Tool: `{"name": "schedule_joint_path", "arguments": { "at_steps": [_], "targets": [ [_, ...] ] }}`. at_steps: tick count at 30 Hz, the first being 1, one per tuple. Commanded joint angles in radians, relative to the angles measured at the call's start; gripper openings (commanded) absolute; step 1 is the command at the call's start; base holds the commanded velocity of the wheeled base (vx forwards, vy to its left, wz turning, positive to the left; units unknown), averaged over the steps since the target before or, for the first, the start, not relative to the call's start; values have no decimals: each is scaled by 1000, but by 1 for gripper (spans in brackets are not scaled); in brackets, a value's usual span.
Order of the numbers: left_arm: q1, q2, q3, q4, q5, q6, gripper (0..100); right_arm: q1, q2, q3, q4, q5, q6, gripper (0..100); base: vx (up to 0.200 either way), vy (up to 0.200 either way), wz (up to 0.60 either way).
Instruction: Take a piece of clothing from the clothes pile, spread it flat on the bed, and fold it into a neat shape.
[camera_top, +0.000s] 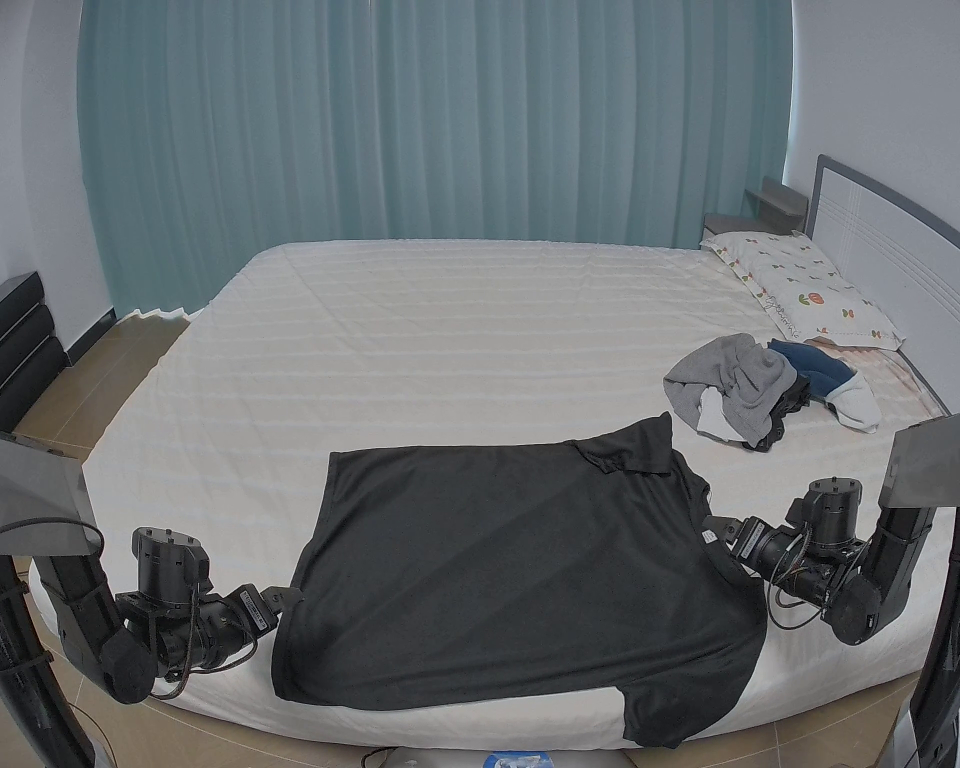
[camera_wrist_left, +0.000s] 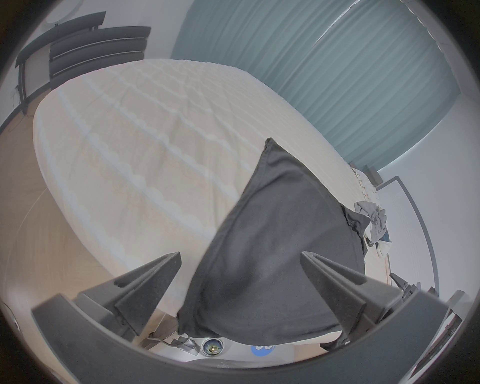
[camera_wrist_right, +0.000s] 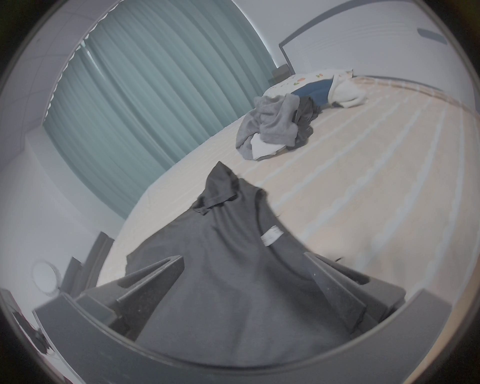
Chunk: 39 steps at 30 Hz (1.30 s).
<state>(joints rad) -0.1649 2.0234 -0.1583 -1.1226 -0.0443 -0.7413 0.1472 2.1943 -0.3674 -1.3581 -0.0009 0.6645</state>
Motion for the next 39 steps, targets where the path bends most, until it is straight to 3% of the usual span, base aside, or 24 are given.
{"name": "schedule_joint_path", "arguments": {
  "at_steps": [1, 8, 9, 14, 18, 28, 39],
  "targets": [
    [-1, 5, -6, -2, 0, -3, 100, 20, 62, -64, 1, -1, 44, 100, 0, 0, 0],
    [-24, 24, -4, -2, 4, -10, 100, 20, 139, -225, 53, -2, 87, 100, 0, 0, 0],
    [-41, 31, -4, -10, 6, -36, 100, 22, 156, -315, 146, -2, 90, 100, 0, 0, 0],
    [-56, 35, -4, -54, -8, -116, 100, 25, 196, -492, 297, -1, 138, 100, 40, 0, 0],
    [-74, 40, 0, -65, -14, -122, 100, 41, 257, -624, 375, -2, 150, 100, 200, 0, 0],
    [-74, 83, -14, -74, -14, -122, 100, 66, 384, -852, 548, -33, 150, 100, 0, 0, 0],
    [-73, 127, -20, -94, -3, -122, 100, 60, 461, -1059, 576, -61, 142, 100, 0, 0, 0]
  ]
}}
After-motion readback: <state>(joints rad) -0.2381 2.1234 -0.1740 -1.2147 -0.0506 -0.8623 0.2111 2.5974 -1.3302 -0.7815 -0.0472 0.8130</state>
